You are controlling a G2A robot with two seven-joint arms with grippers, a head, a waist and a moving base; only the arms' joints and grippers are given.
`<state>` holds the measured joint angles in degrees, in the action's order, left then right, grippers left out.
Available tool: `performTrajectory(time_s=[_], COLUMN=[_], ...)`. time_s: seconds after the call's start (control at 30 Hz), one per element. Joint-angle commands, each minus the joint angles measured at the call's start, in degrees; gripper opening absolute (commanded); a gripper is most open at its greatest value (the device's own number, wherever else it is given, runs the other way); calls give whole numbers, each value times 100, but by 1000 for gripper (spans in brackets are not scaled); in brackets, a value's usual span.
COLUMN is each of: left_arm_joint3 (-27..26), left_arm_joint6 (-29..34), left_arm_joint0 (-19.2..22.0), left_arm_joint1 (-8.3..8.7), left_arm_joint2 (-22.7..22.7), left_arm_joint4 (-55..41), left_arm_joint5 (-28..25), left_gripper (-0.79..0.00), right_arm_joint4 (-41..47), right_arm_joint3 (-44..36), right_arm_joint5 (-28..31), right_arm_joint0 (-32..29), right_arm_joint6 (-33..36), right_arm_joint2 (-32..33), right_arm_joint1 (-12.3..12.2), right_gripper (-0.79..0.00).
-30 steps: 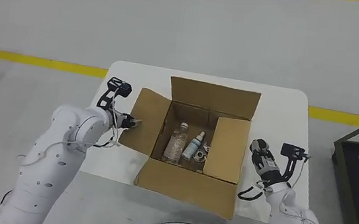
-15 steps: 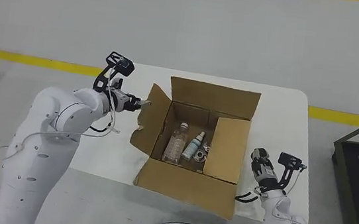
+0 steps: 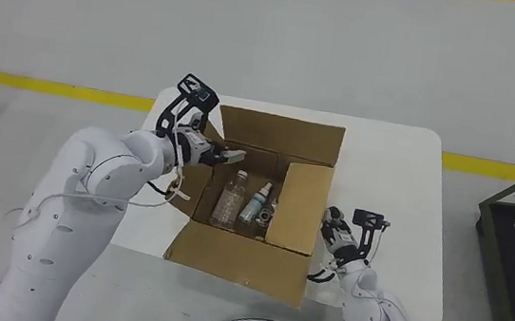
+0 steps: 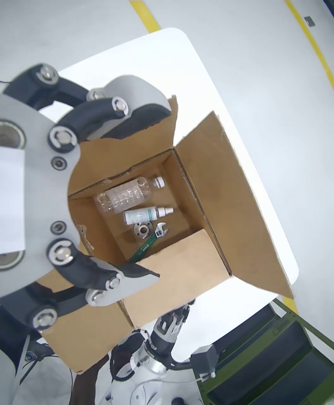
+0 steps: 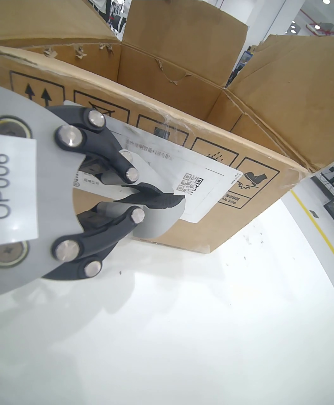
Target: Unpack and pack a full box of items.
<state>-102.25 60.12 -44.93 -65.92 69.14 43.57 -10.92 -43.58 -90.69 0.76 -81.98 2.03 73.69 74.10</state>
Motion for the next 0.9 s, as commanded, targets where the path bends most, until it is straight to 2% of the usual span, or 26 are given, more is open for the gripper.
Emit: performTrajectory(time_s=[0.0, 0.2, 0.43, 0.67, 0.8, 0.87], left_arm_joint3=[-27, -82, 328, 328, 328, 415], left_arm_joint6=[-35, -124, 98, 98, 98, -144], left_arm_joint0=[0, 76, 228, 228, 228, 66], left_arm_joint1=[-10, -51, -135, -135, -135, -145], left_arm_joint2=[-58, -268, -616, -616, -616, -694], left_arm_joint4=[-130, -708, -2128, -2128, -2128, -2179], left_arm_joint5=[8, -100, -300, -300, -300, -286], left_gripper=[0, 0, 0, 0, 0, 0], right_arm_joint4=[-2, -60, -170, -478, -430, -407], right_arm_joint3=[32, -47, -836, -1693, -1883, -1902], right_arm_joint5=[-27, -186, -427, -455, -477, -473], right_arm_joint0=[90, 49, -474, -970, -1171, -1235], right_arm_joint6=[-10, -66, -127, -40, 34, 53], right_arm_joint2=[-70, -9, 574, 1207, 1443, 1499], right_arm_joint1=[17, 24, -51, -133, -149, -151], right_gripper=[-785, -785, -785, -785, -785, -785])
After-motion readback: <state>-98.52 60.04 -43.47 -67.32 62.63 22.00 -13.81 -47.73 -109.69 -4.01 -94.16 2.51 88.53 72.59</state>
